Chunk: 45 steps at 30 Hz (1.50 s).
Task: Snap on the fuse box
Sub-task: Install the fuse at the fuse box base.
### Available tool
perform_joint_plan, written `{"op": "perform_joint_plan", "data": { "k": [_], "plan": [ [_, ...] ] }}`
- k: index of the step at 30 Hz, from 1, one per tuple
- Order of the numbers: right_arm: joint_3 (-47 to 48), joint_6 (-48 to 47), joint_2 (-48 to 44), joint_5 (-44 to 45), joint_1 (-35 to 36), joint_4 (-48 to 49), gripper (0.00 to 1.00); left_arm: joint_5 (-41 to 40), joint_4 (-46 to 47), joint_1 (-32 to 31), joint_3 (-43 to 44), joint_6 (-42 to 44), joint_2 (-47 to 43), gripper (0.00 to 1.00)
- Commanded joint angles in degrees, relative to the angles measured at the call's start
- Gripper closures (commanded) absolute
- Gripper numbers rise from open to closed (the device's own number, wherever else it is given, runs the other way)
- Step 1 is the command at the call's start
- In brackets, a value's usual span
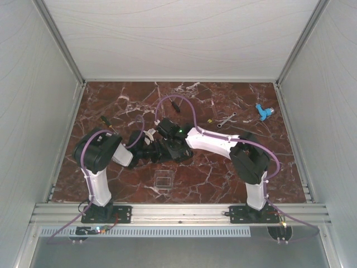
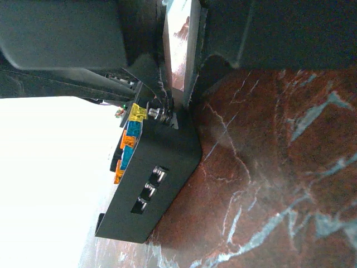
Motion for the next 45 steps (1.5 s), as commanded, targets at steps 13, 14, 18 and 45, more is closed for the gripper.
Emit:
{"op": "perform_joint_plan", "data": {
  "k": [13,14,18,45],
  "plan": [
    [0.9,2.4,-0.5,3.0,-1.2,-1.6,0.87,-1.7,-1.7,-0.7,0.4,1.2,0.0,0.87],
    [0.9,2.5,-0.4,2.8,-1.2,-1.4,0.87,-1.7,-1.7,-0.8,0.4,1.2,0.1,0.87],
    [1.1,2.6,0.3,2.5,-1.4,-1.3,0.87,-1.5,-1.6,-0.8,0.4,1.2,0.1,0.87],
    [0.9,0.4,8.0,0.8,-1.9,-2.5,1.00,-1.6,-1.6,-0.9,0.3,1.2,0.0,0.88]
  ]
}}
